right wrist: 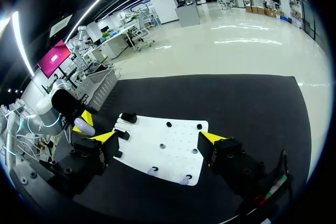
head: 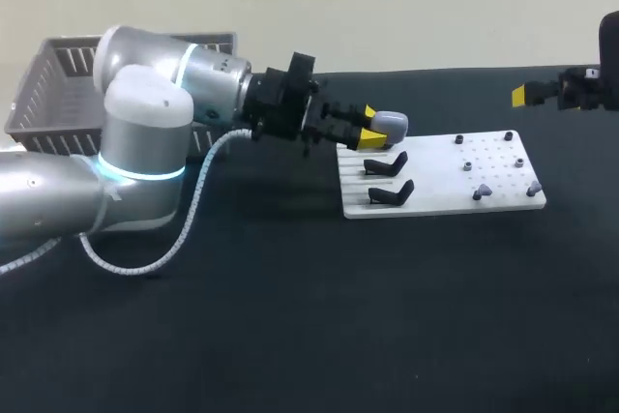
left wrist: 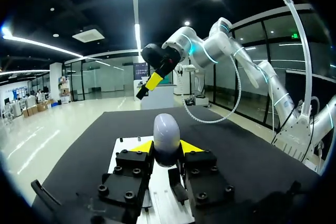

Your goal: Pick up each earbud case from the left stands, insert the matching earbuds, close the lid, and place the case in the box.

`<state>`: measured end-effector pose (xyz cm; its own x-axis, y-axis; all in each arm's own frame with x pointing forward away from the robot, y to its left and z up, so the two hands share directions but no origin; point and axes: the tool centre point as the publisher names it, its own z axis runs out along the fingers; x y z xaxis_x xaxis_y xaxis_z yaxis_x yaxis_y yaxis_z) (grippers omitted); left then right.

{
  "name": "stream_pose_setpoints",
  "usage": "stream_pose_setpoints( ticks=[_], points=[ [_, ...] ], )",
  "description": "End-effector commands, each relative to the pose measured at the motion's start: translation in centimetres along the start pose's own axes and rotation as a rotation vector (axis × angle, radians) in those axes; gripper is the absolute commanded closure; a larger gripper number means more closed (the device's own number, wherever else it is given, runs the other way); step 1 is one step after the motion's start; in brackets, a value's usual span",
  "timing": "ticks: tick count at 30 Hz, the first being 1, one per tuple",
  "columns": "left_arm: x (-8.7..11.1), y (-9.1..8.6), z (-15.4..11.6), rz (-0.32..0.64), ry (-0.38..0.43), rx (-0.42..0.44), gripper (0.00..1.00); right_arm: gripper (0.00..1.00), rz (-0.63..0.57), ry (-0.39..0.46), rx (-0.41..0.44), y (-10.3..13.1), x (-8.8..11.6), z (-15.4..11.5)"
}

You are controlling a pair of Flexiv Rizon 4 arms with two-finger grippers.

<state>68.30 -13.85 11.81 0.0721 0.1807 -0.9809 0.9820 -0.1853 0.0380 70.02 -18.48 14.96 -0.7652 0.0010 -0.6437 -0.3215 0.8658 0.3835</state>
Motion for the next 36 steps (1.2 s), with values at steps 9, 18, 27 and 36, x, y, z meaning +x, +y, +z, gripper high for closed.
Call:
stream_pose_setpoints(
  ticks=[9,18,27,36],
  points=[
    [0.4,-1.1,-0.2,-0.023,-0.065,-0.065,1.0,0.0,0.0,0.0,0.002,0.0,0.0,-0.1],
    [0.4,-1.1,0.0,0.007,-0.065,-0.021,1.0,0.0,0.0,0.0,0.002,0.0,0.0,-0.1],
    [0.3,-1.1,0.0,0.011,-0.065,-0.014,1.0,0.0,0.0,0.0,0.002,0.0,0.0,-0.1],
    [0.3,-1.1,0.0,0.011,-0.065,-0.014,1.0,0.0,-0.038,-0.006,-0.025,1.7,0.4,-0.9]
  ],
)
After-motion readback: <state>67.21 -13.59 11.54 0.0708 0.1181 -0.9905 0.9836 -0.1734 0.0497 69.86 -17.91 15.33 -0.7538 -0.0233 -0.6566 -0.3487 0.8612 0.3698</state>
